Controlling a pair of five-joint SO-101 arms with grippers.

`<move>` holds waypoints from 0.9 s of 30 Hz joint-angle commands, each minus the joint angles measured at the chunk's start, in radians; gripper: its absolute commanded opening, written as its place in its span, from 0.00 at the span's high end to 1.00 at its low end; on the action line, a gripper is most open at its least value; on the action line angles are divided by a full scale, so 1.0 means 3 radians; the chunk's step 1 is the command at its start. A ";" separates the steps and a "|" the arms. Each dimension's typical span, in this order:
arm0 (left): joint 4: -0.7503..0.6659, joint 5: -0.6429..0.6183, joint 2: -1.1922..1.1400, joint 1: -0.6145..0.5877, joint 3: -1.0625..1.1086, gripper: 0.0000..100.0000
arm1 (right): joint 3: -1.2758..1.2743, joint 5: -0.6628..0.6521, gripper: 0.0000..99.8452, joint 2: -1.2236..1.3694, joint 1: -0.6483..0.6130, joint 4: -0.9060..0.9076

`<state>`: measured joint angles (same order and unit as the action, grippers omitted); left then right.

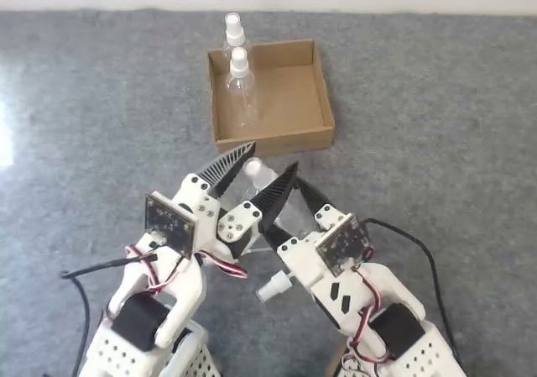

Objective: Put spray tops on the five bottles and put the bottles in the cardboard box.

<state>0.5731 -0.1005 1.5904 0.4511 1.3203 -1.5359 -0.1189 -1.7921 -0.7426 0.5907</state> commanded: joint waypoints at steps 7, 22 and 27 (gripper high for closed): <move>0.0460 0.0015 0.0056 0.0020 -0.0540 0.80 | 0.0066 -0.0138 0.98 -0.0079 -0.0013 -0.0038; 0.1212 0.0041 0.0056 -0.0026 -0.1383 0.79 | -0.0077 -0.0123 0.98 -0.0074 0.0243 -0.0166; 0.1325 0.0041 0.0056 -0.0373 -0.1542 0.79 | -0.0082 -0.0128 0.98 -0.0074 0.0274 -0.0156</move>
<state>0.9582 -0.1005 1.5996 0.4035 0.9260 -1.5773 -0.1481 -1.7921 -0.6813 0.5677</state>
